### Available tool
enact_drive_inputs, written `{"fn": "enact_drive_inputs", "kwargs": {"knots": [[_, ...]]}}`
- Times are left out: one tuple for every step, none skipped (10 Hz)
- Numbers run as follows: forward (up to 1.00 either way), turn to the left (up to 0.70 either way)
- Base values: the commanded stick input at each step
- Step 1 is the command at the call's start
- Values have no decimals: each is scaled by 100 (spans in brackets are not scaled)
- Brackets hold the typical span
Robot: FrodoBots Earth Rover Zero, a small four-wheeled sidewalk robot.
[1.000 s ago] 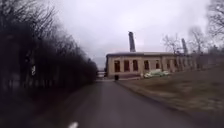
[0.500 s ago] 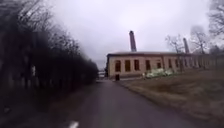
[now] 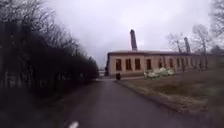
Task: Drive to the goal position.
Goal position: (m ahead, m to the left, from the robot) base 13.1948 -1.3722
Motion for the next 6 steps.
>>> {"fn": "enact_drive_inputs", "kwargs": {"knots": [[100, 0], [100, 0], [100, 0], [100, 0], [100, 0], [100, 0]]}}
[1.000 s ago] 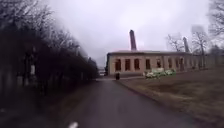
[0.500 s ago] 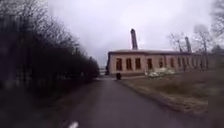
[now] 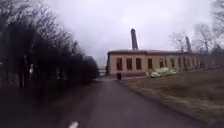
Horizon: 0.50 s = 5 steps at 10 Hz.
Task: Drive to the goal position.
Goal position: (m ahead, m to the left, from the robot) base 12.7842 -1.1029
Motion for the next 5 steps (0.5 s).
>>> {"fn": "enact_drive_inputs", "kwargs": {"knots": [[100, 0], [100, 0], [100, 0], [100, 0], [100, -2]]}}
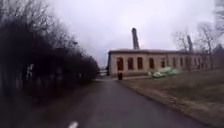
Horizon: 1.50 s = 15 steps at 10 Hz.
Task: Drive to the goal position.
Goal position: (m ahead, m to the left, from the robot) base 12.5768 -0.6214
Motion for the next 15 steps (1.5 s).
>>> {"fn": "enact_drive_inputs", "kwargs": {"knots": [[100, -29], [100, -40], [100, -40], [100, -40], [100, -12], [100, 0], [100, 0], [100, 0], [100, 0], [100, 0], [100, 0], [100, 0], [100, 0], [100, 0], [100, 0]]}}
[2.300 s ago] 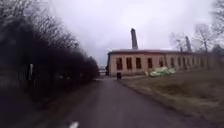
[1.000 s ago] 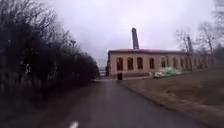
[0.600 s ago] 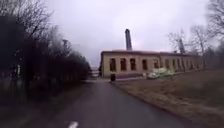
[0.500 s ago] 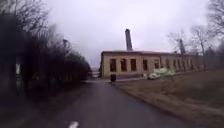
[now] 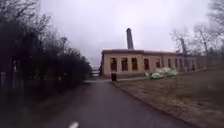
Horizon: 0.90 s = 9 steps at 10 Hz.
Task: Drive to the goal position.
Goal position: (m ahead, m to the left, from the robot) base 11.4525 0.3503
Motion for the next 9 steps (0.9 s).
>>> {"fn": "enact_drive_inputs", "kwargs": {"knots": [[100, 0], [100, 0], [100, 0], [100, 0], [100, 0], [100, 0], [100, 0], [100, 0], [100, 0]]}}
